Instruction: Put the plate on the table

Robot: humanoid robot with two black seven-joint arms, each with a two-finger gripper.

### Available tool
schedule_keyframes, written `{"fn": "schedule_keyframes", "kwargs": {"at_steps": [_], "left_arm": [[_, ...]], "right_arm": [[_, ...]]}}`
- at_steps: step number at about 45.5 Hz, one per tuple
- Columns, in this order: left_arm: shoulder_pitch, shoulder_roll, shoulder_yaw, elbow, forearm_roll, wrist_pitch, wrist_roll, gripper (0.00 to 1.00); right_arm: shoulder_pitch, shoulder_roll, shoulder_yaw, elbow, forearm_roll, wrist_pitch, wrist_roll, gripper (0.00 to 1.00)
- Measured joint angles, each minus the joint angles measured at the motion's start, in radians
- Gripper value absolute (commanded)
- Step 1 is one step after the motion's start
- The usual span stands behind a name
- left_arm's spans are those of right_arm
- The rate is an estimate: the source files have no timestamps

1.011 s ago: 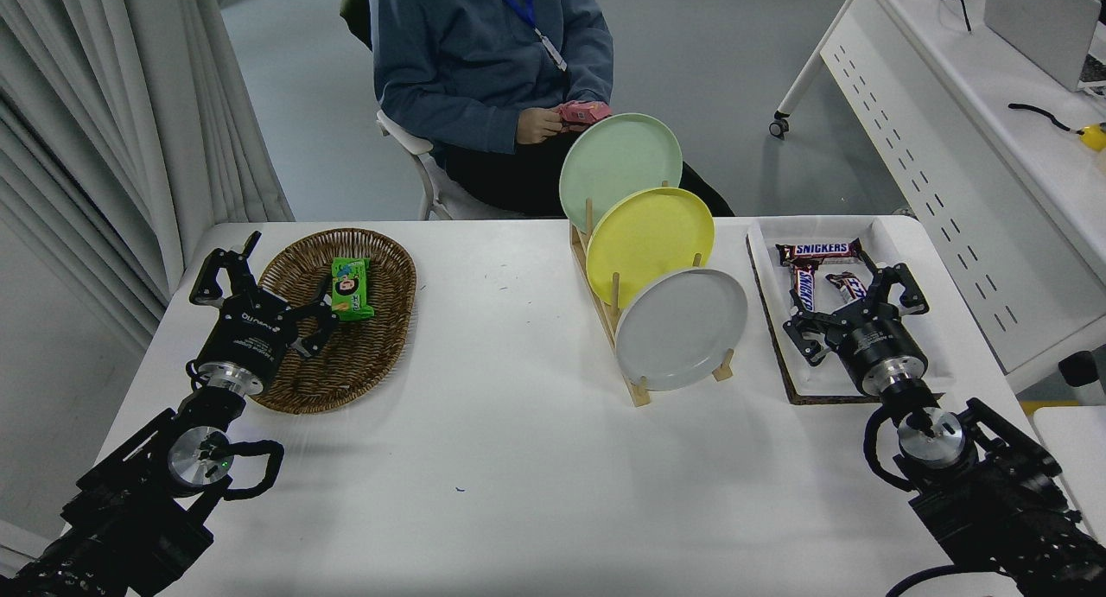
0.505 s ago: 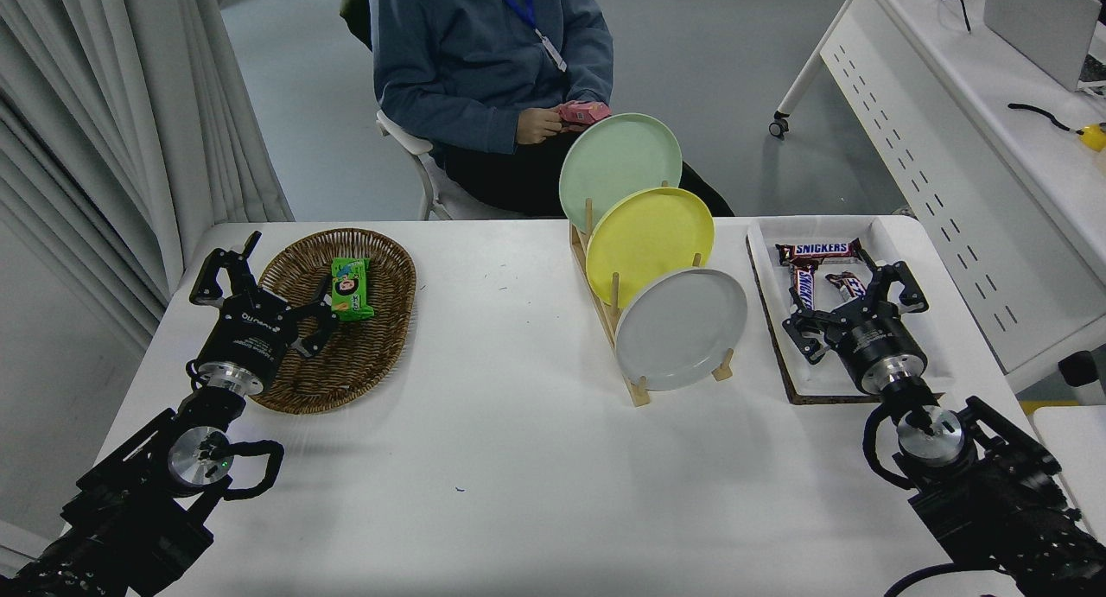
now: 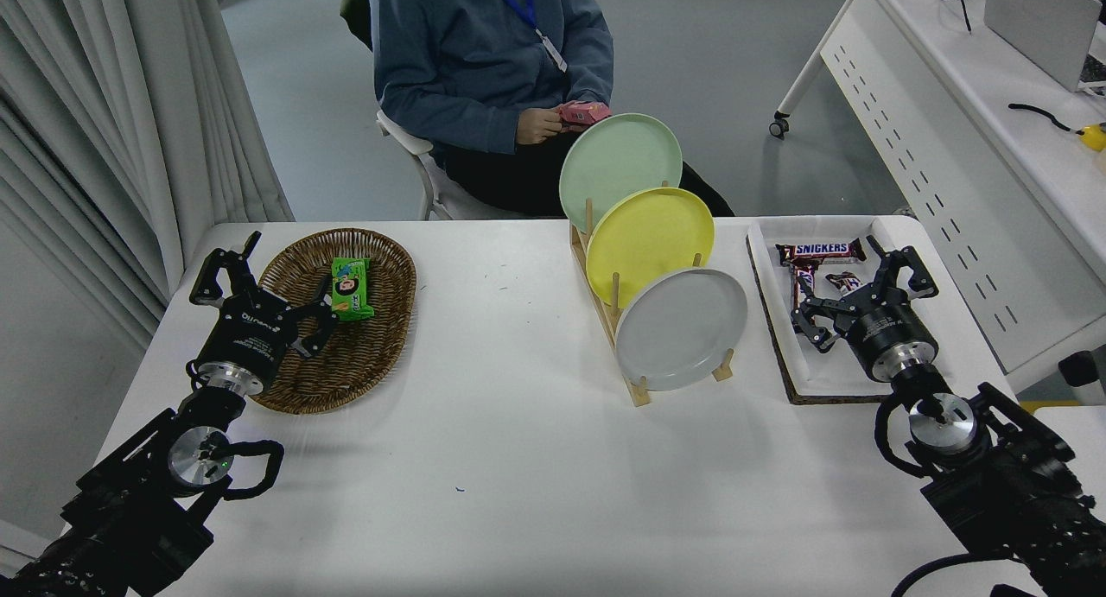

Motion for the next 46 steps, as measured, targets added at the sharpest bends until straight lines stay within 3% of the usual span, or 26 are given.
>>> {"fn": "schedule_keyframes", "kwargs": {"at_steps": [32, 46], "left_arm": [[0.000, 0.000, 0.000, 0.000, 0.000, -0.001, 0.000, 1.00], [0.000, 0.000, 0.000, 0.000, 0.000, -0.001, 0.000, 1.00]], "right_arm": [[0.161, -0.162, -0.558, 0.031, 0.122, -0.070, -0.021, 0.99], [0.247, -0.356, -0.834, 0.212, 0.184, -0.079, -0.026, 0.99]]}}
